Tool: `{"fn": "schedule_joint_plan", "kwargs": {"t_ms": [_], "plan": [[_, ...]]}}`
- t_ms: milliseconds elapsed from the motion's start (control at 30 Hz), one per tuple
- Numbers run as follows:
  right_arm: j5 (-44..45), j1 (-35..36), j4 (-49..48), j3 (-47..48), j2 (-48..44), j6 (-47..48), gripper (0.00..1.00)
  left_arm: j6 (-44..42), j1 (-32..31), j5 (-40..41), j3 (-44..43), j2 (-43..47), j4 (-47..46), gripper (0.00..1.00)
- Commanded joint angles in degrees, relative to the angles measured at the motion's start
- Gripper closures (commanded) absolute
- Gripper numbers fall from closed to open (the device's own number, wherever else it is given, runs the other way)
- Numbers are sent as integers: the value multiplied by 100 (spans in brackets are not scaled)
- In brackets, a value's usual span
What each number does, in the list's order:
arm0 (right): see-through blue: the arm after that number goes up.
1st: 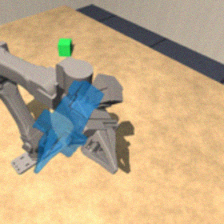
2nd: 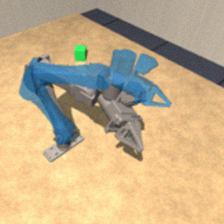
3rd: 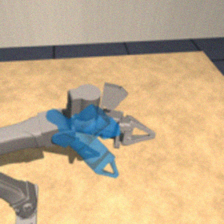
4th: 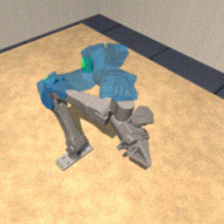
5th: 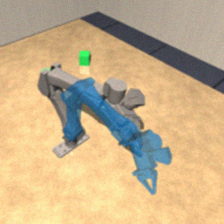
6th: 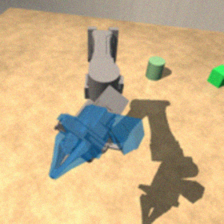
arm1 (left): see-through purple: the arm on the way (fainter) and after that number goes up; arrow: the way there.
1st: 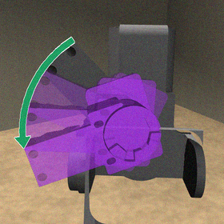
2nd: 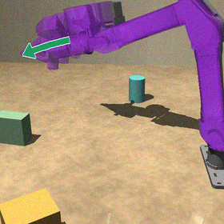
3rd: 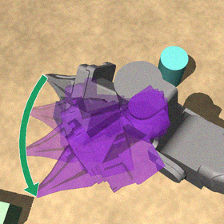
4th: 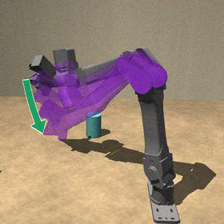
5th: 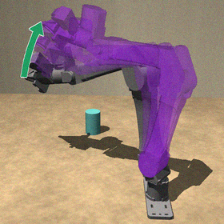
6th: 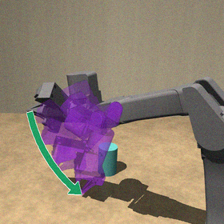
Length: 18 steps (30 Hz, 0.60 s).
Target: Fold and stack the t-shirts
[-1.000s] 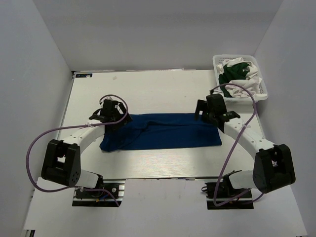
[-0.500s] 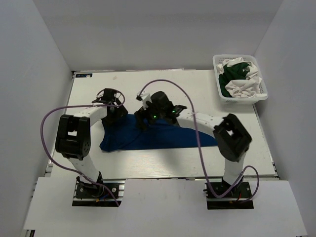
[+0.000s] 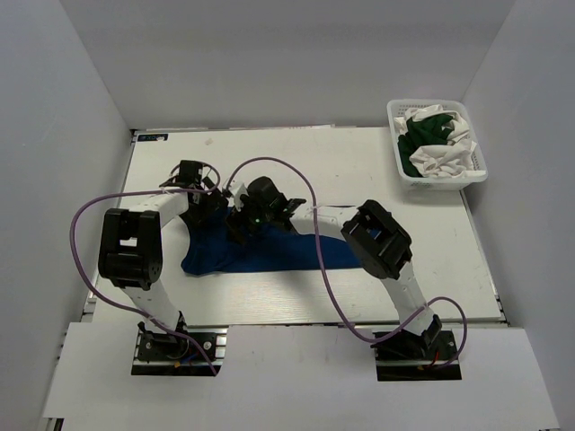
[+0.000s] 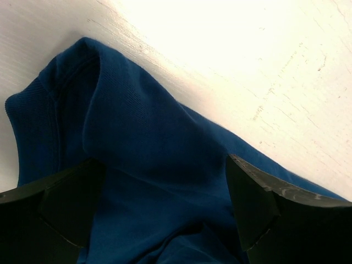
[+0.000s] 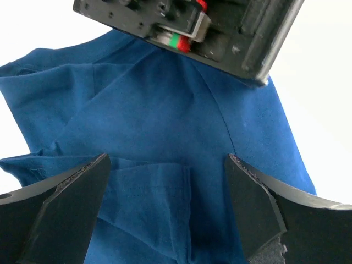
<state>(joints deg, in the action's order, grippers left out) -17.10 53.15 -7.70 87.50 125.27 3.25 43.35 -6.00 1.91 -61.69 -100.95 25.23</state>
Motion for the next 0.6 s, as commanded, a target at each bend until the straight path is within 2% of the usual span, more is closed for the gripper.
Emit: {"fn": "schedule_joint_plan", "kwargs": {"t_ms": [0,367,567], "plan": [[-171,117,-267,215,15,159,10,-11,90,63,245,-136,-36,0],[-206,187,138,-383,-284,-17,10,-64,196,204,430,22,-45,0],[-275,231,68,-1516,-1302,-271,10,-64,301,204,483,22,-45,0]]}}
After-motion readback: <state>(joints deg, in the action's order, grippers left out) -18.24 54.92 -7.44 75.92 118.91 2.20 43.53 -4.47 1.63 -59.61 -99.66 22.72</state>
